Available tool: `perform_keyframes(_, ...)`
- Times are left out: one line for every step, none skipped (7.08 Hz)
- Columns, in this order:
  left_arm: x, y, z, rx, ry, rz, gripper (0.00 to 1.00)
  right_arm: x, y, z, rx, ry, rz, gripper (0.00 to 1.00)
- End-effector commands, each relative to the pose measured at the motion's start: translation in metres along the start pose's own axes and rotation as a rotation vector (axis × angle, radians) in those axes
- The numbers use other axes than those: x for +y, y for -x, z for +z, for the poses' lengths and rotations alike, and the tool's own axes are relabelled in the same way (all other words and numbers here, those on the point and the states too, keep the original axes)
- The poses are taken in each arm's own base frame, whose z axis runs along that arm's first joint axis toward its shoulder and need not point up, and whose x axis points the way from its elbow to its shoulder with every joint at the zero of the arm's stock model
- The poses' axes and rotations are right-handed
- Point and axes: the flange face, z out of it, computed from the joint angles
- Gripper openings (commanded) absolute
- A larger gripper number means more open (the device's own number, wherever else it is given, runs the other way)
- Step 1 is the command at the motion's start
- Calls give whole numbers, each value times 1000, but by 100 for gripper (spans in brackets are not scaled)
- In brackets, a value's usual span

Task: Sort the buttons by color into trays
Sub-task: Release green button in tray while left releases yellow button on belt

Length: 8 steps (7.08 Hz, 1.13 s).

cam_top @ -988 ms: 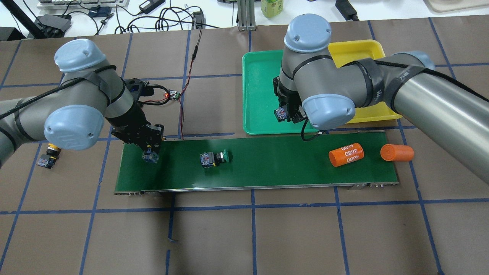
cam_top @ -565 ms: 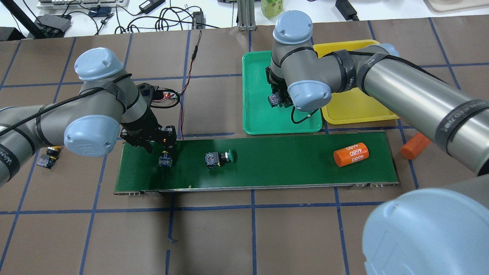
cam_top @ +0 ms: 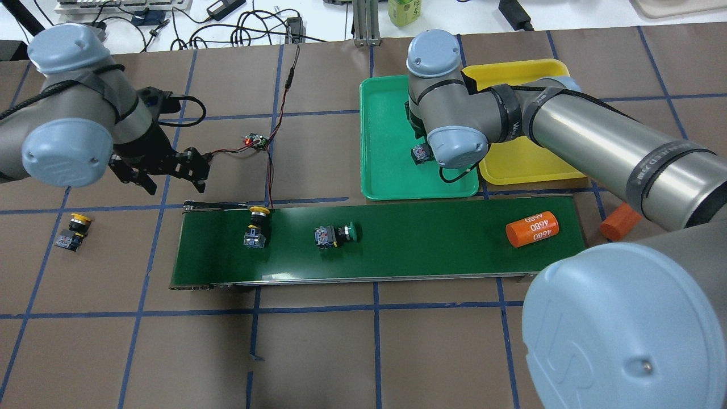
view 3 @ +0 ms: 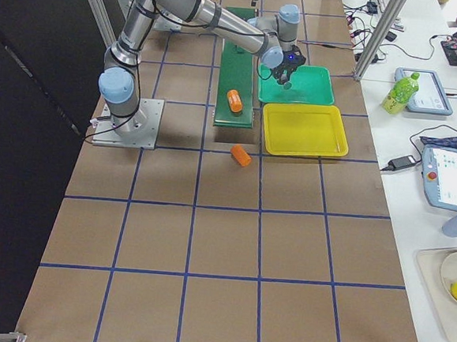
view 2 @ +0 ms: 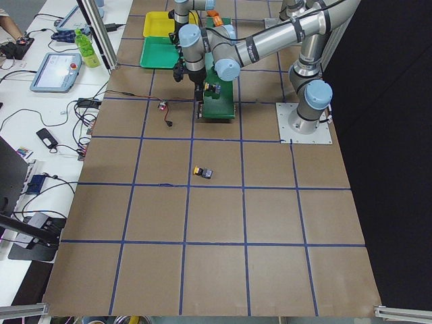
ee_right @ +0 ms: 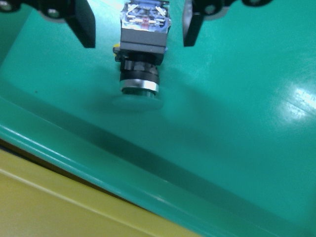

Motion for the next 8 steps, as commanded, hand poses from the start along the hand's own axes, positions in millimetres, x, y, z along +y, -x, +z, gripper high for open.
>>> perform_keyframes(-19,129,27,34,32,97,100,-6,-9,-40,-12,-15,0,100)
perform_keyframes(-17,200,50,46,23,121,100,-4,-27,-77,31,-1,-16,100)
perform_keyframes(-8,257,76,43,2,193,100,-1,-52,-113,65,7,-38,100)
perform_keyframes(-1,285,101,29,-17,193,100,2,-78,-141,93,10,-40,100)
perform_keyframes(3,296,125,41,-12,227,100,7,-107,-170,124,17,-44,100)
perform_keyframes(9,297,139,70,6,237,100,16,-137,-183,163,34,-50,100)
perform_keyframes(18,288,155,96,26,238,100,23,-155,-184,157,40,-47,100)
perform_keyframes(22,284,162,83,20,243,100,29,-165,-176,169,53,-42,100)
